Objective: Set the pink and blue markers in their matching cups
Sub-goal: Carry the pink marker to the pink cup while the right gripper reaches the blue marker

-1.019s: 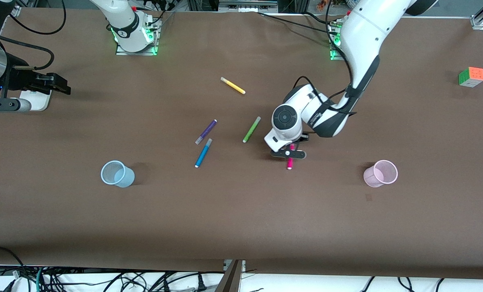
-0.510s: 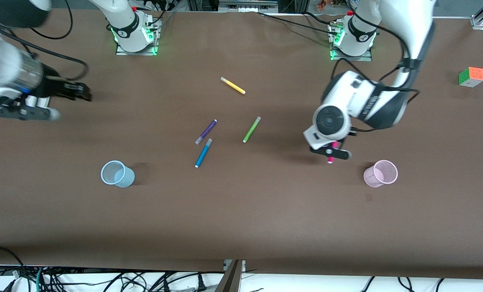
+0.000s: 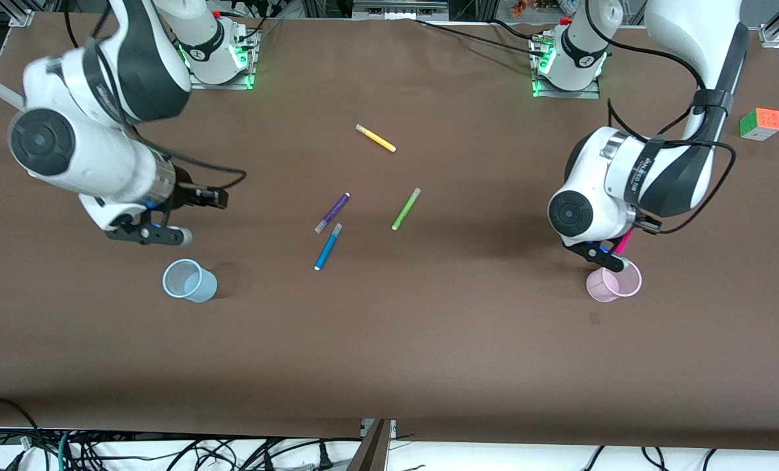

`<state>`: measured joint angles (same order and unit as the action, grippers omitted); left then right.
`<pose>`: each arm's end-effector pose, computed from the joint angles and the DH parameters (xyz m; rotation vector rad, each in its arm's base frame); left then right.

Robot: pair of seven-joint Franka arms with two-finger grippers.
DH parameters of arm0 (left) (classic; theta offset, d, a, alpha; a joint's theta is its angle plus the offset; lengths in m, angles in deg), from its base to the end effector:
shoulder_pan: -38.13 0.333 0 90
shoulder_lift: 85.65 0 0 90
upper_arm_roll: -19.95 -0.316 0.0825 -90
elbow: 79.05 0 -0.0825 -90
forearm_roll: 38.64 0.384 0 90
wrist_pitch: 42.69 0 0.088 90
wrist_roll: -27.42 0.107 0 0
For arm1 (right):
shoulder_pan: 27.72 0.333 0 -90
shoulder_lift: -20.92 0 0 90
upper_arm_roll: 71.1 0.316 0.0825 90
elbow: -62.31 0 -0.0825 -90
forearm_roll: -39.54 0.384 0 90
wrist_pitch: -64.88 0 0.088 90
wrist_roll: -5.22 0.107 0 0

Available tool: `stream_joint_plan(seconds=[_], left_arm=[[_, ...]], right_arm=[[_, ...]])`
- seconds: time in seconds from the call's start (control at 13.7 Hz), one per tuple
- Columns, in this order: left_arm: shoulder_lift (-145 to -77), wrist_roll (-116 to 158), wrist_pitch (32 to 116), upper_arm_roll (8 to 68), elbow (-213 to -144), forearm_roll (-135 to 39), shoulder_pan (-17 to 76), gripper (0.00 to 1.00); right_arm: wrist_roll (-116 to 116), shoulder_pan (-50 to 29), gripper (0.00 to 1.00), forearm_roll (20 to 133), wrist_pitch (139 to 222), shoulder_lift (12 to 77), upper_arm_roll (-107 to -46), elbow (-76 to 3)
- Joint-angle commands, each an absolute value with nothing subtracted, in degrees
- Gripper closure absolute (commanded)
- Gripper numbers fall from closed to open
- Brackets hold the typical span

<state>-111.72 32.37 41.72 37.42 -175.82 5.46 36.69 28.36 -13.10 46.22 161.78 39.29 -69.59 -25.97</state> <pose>0.5972 -0.1009 0.3308 -2.2513 0.7190 0.6682 0.6105 0.1862 0.4563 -3.0594 0.2251 0.3098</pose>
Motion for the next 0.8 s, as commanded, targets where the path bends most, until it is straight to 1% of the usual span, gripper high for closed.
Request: stream_joint_plan(seconds=[0.0, 0.07, 0.29, 0.51, 0.58, 0.66, 0.73], left_arm=[[-113.3, 42.7, 41.3, 37.8, -176.0, 13.6, 37.7, 1.0], [-114.3, 44.2, 41.5, 37.8, -176.0, 16.8, 37.6, 1.0], [-118.8, 48.3, 41.5, 38.0, -175.9, 27.7, 35.5, 1.0], [-121.9, 48.4, 41.2, 37.9, -175.9, 32.4, 33.7, 1.0], [-122.1, 48.4, 41.2, 37.9, -175.9, 32.6, 33.7, 0.97], [-122.1, 48.3, 41.2, 37.9, -175.9, 32.6, 33.7, 0.42], [-122.0, 48.1, 41.2, 37.9, -175.9, 32.6, 33.7, 0.0]], right_arm=[[33.2, -9.9, 0.37, 48.0, 165.3, 41.9, -69.9, -25.5], [35.6, -8.8, 0.39, 47.8, 166.6, 43.1, -69.9, -25.5], [40.1, -5.8, 0.39, 47.2, 170.2, 46.7, -69.9, -25.6], [45.3, -2.6, 0.39, 47.1, 174.8, 51.2, -69.9, -25.5], [46.8, -1.6, 0.39, 47.0, 176.3, 52.7, -69.9, -25.5], [48.1, -0.7, 0.39, 47.0, 178.1, 54.1, -69.9, -25.5], [49.3, 0.1, 0.39, 47.0, 179.9, 55.3, -69.9, -25.5]])
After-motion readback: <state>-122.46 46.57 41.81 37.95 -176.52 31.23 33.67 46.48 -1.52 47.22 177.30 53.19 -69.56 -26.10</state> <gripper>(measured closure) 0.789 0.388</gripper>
